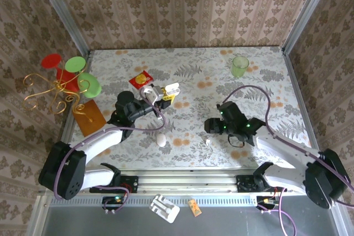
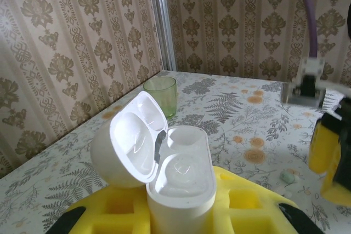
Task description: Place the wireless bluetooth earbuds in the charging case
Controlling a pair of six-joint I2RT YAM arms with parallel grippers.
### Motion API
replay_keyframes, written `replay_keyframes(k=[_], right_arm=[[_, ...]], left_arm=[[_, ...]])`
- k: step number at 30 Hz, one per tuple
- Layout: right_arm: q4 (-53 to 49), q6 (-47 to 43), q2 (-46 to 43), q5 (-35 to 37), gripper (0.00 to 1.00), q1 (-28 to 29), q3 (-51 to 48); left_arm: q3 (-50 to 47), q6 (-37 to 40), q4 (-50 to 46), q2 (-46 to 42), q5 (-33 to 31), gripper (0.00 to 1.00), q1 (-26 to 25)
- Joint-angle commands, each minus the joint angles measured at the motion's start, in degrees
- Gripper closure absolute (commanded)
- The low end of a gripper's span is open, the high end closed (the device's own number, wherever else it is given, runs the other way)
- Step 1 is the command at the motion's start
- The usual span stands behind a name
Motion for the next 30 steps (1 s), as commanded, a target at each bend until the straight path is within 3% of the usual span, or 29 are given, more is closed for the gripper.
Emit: replay_keyframes(k=[1, 14, 24, 30], right_arm=[[-2.2, 6.2, 3.3, 2.9, 0.37, 2.1, 0.4], [-1.8, 15.5, 17.2, 4.6, 0.58, 11.9, 3.3], [-4.7, 13.5, 19.6, 7.2, 0.73, 11.6, 5.1], [4.1, 12.2, 15.5, -3.2, 0.75, 7.1, 1.0]], left_arm=[[0.4, -0.7, 1.9, -0.7, 0.4, 1.00, 0.5], [0.3, 0.5, -0.5, -0.7, 0.0, 1.00, 0.4], [0.3, 0.5, -0.7, -0.7, -0.1, 1.00, 0.5], [0.6, 0.7, -0.9, -0.5, 0.0, 1.00, 0.5]])
